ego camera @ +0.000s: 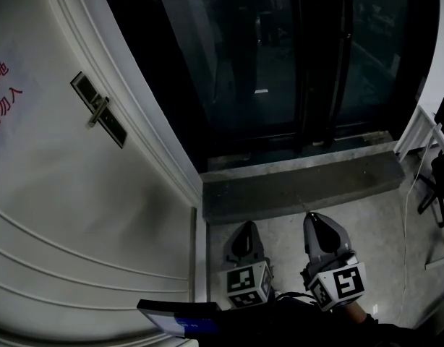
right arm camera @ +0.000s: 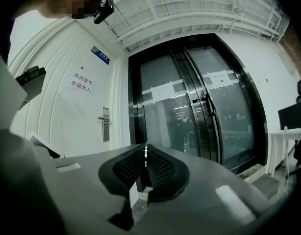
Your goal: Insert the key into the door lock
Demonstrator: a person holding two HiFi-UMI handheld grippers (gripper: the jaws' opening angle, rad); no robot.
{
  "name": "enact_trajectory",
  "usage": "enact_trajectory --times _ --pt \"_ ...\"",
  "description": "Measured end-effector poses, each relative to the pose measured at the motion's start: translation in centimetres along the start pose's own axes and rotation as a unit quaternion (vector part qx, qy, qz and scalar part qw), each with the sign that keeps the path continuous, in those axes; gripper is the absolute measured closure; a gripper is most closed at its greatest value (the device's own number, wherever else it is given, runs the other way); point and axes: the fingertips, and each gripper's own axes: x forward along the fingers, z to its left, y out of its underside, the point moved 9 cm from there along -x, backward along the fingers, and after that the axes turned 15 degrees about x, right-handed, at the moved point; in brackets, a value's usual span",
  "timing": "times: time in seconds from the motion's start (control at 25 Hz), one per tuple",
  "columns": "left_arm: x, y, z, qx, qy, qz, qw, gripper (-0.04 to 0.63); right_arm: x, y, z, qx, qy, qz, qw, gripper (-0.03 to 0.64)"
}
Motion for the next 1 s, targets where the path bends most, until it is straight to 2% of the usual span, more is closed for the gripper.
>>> enact_trajectory --times 0.36,0.72,1.0 --pt "8.2 -1.9 1.8 0.015 0.039 -0.015 0.999 0.595 6.4 -0.3 -2.7 0.007 0.033 -0.018 0.999 0.604" --pt "17.0 -3.8 6.9 0.018 0.044 -0.018 0.9987 0.595 16.2 -1.2 -3.8 -0.007 0.039 -0.025 0.999 0.604" --pt "22.9 -6.1 10.2 0.05 0.054 -0.032 0.9968 0.595 22.4 -1.3 -3.9 -0.013 0.034 -0.033 0.999 0.604"
